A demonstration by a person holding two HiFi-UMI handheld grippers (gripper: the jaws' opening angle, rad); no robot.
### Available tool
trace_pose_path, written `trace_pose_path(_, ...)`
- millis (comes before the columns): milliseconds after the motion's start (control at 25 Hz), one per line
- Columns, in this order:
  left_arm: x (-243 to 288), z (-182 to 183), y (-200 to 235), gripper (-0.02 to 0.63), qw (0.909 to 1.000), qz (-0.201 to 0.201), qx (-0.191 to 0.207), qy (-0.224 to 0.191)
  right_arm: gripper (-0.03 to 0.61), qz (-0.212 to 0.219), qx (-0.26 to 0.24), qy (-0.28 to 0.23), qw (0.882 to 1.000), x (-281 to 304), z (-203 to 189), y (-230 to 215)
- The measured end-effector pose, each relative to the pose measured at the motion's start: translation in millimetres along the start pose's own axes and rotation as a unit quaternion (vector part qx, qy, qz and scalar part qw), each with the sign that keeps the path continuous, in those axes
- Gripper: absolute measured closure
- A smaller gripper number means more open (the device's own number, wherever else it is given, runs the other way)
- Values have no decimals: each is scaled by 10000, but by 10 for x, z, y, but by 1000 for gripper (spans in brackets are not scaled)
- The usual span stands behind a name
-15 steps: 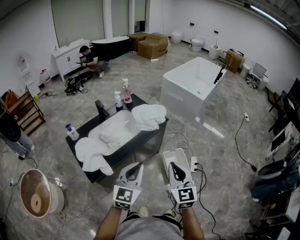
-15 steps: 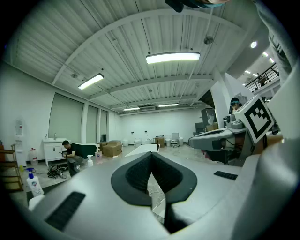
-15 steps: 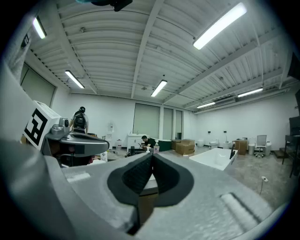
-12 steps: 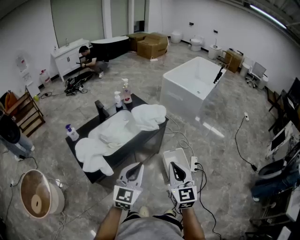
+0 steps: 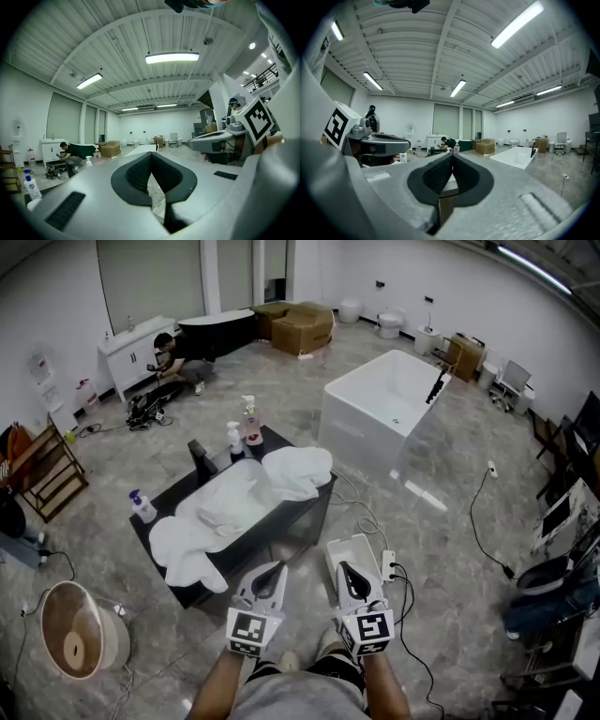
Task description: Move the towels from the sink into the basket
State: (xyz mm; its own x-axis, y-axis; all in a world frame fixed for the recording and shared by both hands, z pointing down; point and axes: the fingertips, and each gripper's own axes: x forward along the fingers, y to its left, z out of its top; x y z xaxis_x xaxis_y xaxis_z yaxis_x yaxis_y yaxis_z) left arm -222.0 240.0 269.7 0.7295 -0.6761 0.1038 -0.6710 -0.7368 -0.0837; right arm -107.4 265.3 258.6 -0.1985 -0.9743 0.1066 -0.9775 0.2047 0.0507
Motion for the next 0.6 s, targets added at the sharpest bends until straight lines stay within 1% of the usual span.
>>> trace_pose_path(280,357,-21,137,604,9999,103,-14,48,578,75,-9,35,10000,320,-44,-255)
trace_pose_path(600,1186,-30,431,604,9992,365,-20,164,578,295,14,61,9995,1045,-86,-864)
